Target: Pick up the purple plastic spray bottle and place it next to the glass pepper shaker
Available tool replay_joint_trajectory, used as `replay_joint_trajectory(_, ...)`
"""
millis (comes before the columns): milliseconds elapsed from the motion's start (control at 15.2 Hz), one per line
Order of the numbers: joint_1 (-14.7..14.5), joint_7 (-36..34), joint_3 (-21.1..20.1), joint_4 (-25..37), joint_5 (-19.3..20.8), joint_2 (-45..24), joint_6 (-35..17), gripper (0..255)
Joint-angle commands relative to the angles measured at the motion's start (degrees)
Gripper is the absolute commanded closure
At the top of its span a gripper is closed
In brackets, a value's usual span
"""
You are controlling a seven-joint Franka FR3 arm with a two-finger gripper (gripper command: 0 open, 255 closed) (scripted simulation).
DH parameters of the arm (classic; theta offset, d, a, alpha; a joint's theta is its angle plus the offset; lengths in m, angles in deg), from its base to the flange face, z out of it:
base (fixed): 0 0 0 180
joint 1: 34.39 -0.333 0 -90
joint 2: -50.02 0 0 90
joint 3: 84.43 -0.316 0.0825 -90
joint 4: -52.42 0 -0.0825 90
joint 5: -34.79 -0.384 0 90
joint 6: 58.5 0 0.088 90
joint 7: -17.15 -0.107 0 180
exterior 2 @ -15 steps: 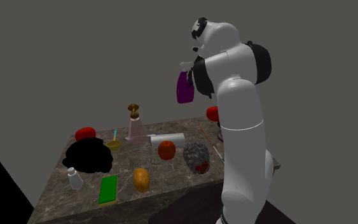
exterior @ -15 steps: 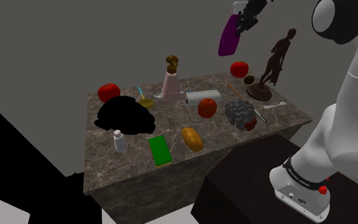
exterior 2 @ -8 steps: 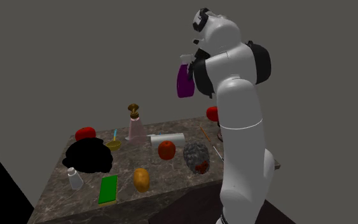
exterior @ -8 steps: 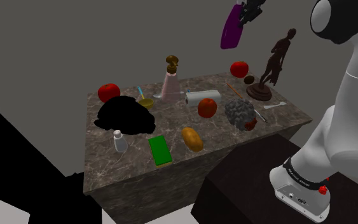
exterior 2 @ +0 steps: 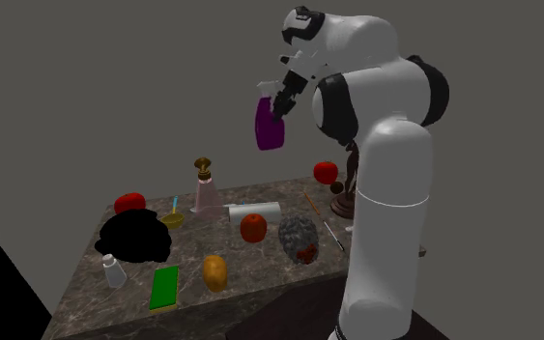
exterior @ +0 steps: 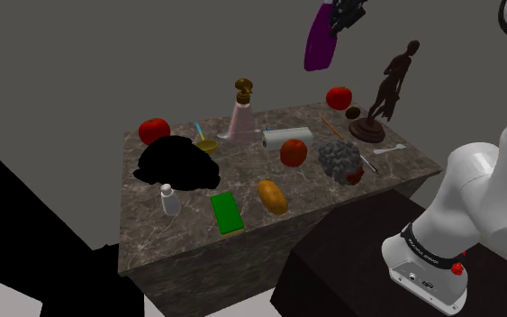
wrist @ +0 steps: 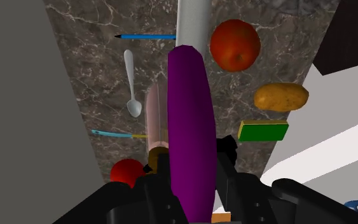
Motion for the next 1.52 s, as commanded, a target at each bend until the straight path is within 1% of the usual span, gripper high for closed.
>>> replay_joint_trajectory(0, -5.76, -5.00, -1.09, -4.77, 5.96, 6.87, -5.08, 255)
replay_joint_trajectory(66, -7.26, -7.67, -2.74, -6.78, 8.64, 10.04, -7.22, 255)
replay_joint_trajectory(198, -8.26, -12.41, -6.99, -10.38, 12.69, 15.04, -10.72, 255)
replay_joint_trajectory(330, -8.33, -16.41, -11.15, -13.50, 15.33, 18.59, -13.51, 255)
replay_joint_trajectory(528, -8.20, -21.54, -16.65, -17.46, 17.71, 22.24, -16.97, 255)
replay_joint_trajectory(726, -8.34, -26.09, -21.32, -20.68, 19.01, 24.65, -19.99, 255)
replay_joint_trajectory(990, -9.06, -31.64, -26.65, -23.94, 19.82, 26.50, -23.63, 255)
replay_joint_trajectory(1452, -11.36, -40.48, -34.45, -26.93, 19.83, 26.79, -29.29, 255)
